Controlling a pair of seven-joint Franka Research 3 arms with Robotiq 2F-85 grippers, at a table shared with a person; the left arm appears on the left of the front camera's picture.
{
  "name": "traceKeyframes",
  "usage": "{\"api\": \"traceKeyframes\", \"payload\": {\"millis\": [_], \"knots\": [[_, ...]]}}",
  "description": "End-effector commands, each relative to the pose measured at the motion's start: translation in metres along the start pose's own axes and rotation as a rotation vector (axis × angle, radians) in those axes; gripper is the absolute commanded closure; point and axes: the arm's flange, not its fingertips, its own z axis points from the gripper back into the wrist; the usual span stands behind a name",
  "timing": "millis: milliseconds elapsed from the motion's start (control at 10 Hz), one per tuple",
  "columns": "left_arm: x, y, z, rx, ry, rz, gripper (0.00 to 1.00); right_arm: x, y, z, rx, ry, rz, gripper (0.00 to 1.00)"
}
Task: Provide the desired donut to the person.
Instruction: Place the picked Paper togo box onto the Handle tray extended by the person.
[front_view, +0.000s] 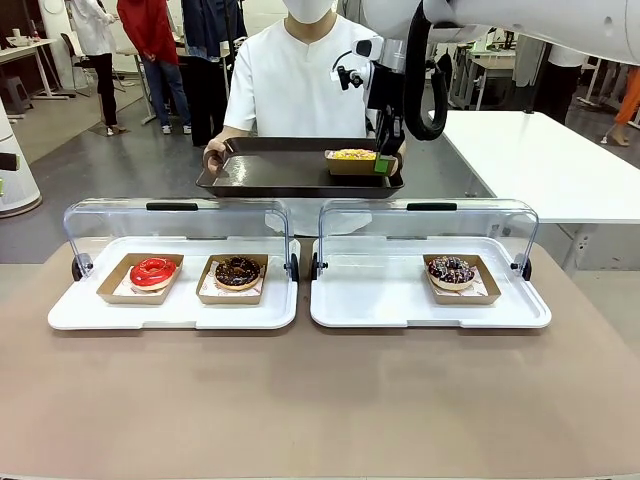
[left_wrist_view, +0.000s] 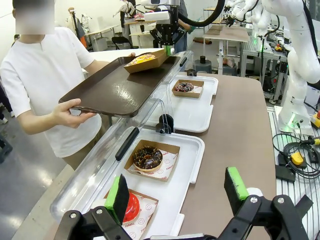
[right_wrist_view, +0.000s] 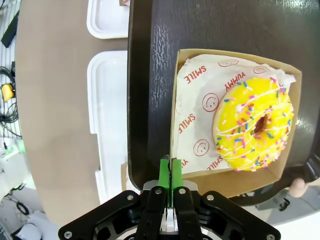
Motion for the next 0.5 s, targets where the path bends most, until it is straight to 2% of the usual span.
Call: {"api": "traceKeyframes", "payload": {"millis": [0, 100, 200, 300, 400], "knots": [[0.0003, 0.0007, 0.0006, 0.006, -0.010, -0.005, 0.00, 0.0034, -0.0076, 0.0060, 0.016, -0.015, -0.007, 0.38], [0.0003, 0.0007, 0.0006, 0.006, -0.010, -0.005, 0.00, 0.0040, -0.0076, 0.0059, 0.013, -0.016, -0.007, 0.38], [0.0003, 0.0007, 0.0006, 0.006, -0.010, -0.005, 0.00, 0.0043, -0.0071, 0.0059, 0.012, -0.017, -0.005, 0.00], [0.0003, 0.0007, 0.0006, 0.006, -0.010, -0.005, 0.00, 0.0038, -0.0065, 0.0057, 0.012, -0.018, -0.001, 0.37], [0.0003, 0.0007, 0.0006, 0.006, -0.010, -0.005, 0.00, 0.0034, -0.0072, 0.0057, 0.014, -0.024, -0.003, 0.00]]}}
